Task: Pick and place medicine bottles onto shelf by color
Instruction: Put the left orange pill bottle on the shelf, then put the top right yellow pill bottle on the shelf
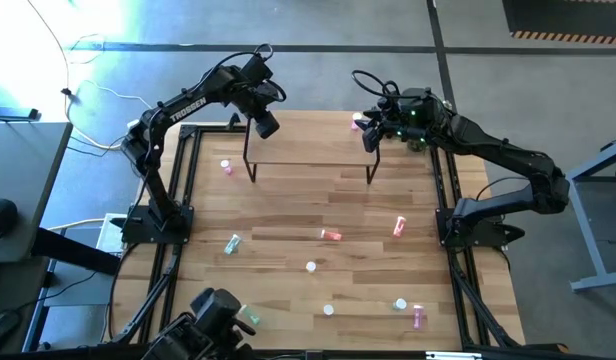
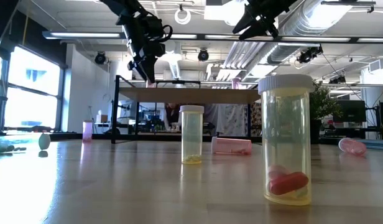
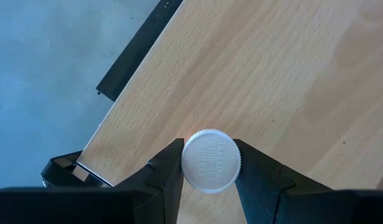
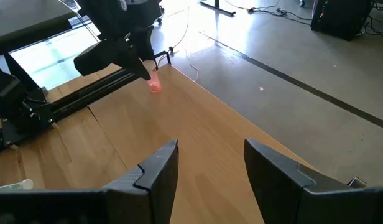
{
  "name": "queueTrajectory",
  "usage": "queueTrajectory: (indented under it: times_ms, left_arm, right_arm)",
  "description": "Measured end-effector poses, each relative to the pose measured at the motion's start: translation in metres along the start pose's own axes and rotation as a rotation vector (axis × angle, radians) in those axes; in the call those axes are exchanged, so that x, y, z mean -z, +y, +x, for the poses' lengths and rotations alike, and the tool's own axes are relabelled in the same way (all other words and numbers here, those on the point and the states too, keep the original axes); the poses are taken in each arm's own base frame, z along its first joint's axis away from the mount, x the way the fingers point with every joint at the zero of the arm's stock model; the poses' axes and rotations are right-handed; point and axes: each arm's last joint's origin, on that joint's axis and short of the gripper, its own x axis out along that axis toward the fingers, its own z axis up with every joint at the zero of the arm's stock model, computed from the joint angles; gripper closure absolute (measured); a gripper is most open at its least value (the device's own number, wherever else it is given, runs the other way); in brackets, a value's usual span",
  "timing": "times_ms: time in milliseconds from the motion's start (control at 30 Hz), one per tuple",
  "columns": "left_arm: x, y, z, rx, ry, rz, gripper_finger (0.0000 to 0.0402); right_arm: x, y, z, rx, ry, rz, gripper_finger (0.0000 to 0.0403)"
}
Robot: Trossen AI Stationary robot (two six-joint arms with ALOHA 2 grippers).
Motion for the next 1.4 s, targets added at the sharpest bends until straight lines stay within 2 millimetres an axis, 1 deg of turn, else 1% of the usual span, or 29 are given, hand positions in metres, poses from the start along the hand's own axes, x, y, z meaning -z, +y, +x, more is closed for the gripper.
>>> queueTrajectory:
  times_ms: [133,433,567,767,900,1067,1167,1267,1400]
  left_arm:
    - [0.000,0.000,0.000,0.000,0.002,0.000,0.0267]
    - [0.001,0.000,0.000,0.002,0.010,-0.012,0.0202]
    - [0.001,0.000,-0.002,0.000,0.003,-0.010,0.0189]
    - [0.004,-0.002,-0.020,-0.024,-0.037,0.003,0.0189]
    - [0.007,-0.006,-0.037,-0.031,-0.081,0.000,0.0190]
    - [0.013,-0.021,-0.061,-0.005,-0.136,0.023,0.0188]
    - [0.019,-0.036,-0.073,0.091,-0.188,0.061,0.0188]
    - [0.031,-0.053,-0.072,0.228,-0.222,0.094,0.0188]
    - [0.053,-0.075,-0.065,0.274,-0.272,0.106,0.0188]
  right_arm:
    - [0.000,0.000,0.000,0.000,0.000,0.000,0.0229]
    - [0.000,0.000,0.000,0.000,0.001,0.000,0.0229]
    - [0.000,0.000,0.000,0.000,0.001,0.000,0.0229]
    - [0.000,0.000,0.000,-0.005,0.002,-0.001,0.0229]
    - [0.001,0.003,0.000,-0.079,0.015,-0.001,0.0229]
    - [0.003,0.015,-0.002,-0.211,0.039,-0.016,0.0229]
    - [0.007,0.025,-0.004,-0.252,0.070,-0.034,0.0229]
    - [0.014,0.037,-0.006,-0.285,0.123,-0.024,0.0229]
    - [0.022,0.053,-0.011,-0.306,0.169,0.000,0.0229]
